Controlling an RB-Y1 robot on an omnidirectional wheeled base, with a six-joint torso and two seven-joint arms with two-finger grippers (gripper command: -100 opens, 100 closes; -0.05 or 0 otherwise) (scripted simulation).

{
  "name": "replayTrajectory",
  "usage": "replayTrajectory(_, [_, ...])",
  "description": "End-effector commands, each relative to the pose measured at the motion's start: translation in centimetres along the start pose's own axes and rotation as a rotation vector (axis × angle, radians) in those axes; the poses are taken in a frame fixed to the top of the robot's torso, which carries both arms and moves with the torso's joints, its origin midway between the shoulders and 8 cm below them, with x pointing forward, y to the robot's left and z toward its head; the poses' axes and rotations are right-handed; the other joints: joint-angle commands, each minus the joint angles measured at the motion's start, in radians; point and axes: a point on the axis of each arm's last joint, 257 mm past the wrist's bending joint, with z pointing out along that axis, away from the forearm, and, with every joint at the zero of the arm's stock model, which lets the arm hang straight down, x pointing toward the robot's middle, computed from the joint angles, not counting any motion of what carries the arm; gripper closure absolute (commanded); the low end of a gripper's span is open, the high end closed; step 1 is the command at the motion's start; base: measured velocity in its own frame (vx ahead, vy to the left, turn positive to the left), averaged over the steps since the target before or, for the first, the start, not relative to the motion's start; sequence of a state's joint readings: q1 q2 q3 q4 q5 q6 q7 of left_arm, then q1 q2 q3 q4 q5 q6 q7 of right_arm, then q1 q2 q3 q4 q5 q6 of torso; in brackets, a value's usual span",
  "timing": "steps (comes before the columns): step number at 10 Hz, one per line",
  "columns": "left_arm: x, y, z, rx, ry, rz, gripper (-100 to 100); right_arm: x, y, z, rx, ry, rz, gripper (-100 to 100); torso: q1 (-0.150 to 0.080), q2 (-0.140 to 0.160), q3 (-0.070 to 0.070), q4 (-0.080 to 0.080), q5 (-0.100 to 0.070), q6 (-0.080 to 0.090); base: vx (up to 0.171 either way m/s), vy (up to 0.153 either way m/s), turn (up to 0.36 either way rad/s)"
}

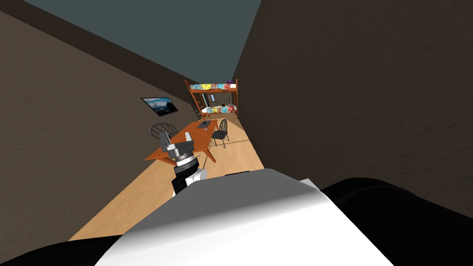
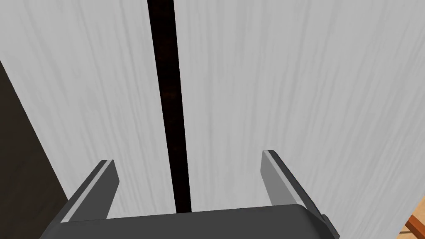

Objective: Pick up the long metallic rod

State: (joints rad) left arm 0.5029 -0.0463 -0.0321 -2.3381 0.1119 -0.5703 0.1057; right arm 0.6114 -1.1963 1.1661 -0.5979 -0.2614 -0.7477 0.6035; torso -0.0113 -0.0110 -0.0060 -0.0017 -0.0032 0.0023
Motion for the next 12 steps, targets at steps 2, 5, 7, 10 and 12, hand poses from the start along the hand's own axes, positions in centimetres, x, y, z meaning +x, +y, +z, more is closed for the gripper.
replayTrajectory(2, [0.0, 0.0, 0.0, 0.0, 0.0, 0.0, 0, 0.0, 0.0, 0.1, 0.0, 0.0, -0.001, 0, 0.005, 0.002, 0.001, 0.0, 0.001, 0.001, 0.013, -0.045, 0.022])
replayTrajectory(5, [0.0, 0.0, 0.0, 0.0, 0.0, 0.0, 0, -0.8, 1.1, 2.3, 0.004, -0.013, 0.007, -100, 0.009, 0.007, 0.004, 0.001, 0.002, 0.001, -0.044, -0.03, 0.038])
replayTrajectory(7, [0.0, 0.0, 0.0, 0.0, 0.0, 0.0, 0, -0.7, 1.0, 2.2, 0.005, -0.011, 0.006, 100, 0.01, 0.006, 0.003, 0.001, 0.002, 0.001, -0.009, -0.004, 0.001])
replayTrajectory(10, [0.0, 0.0, 0.0, 0.0, 0.0, 0.0, 0, -0.7, 1.1, 2.2, 0.003, -0.011, 0.007, 100, 0.008, 0.005, 0.003, 0.001, 0.001, 0.001, 0.0, 0.0, 0.0])
replayTrajectory(12, [0.0, 0.0, 0.0, 0.0, 0.0, 0.0, 0, -0.7, 1.1, 2.2, 0.002, -0.011, 0.007, 0, 0.007, 0.005, 0.003, 0.001, 0.001, 0.001, 0.0, 0.0, 0.0])
